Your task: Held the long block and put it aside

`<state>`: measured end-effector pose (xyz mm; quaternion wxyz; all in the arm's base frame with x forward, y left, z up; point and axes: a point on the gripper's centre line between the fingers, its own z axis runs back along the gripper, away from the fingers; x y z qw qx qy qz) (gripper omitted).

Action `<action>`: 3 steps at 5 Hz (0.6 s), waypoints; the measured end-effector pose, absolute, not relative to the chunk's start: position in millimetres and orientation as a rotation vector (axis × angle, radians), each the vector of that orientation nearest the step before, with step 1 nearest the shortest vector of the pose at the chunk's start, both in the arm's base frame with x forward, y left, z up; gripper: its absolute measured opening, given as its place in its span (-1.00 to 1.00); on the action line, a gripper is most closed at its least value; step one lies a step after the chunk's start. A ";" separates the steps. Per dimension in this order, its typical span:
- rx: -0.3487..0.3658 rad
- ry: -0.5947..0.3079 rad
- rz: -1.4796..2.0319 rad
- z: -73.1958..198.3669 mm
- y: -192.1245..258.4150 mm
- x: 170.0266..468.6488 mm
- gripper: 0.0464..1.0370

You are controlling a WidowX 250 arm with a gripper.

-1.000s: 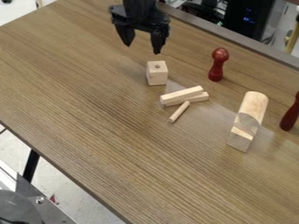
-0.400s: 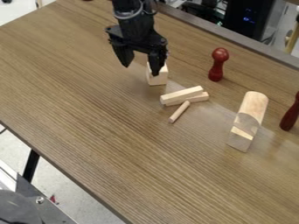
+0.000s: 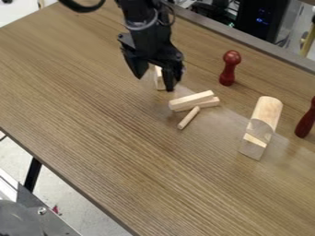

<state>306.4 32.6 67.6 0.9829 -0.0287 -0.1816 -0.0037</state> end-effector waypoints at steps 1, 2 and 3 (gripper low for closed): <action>-0.025 -0.329 -0.054 54.9 5.7 308.3 0.90; 0.045 -0.265 -0.047 33.9 -10.7 308.1 0.90; 0.097 -0.241 -0.009 27.0 -16.8 316.7 0.90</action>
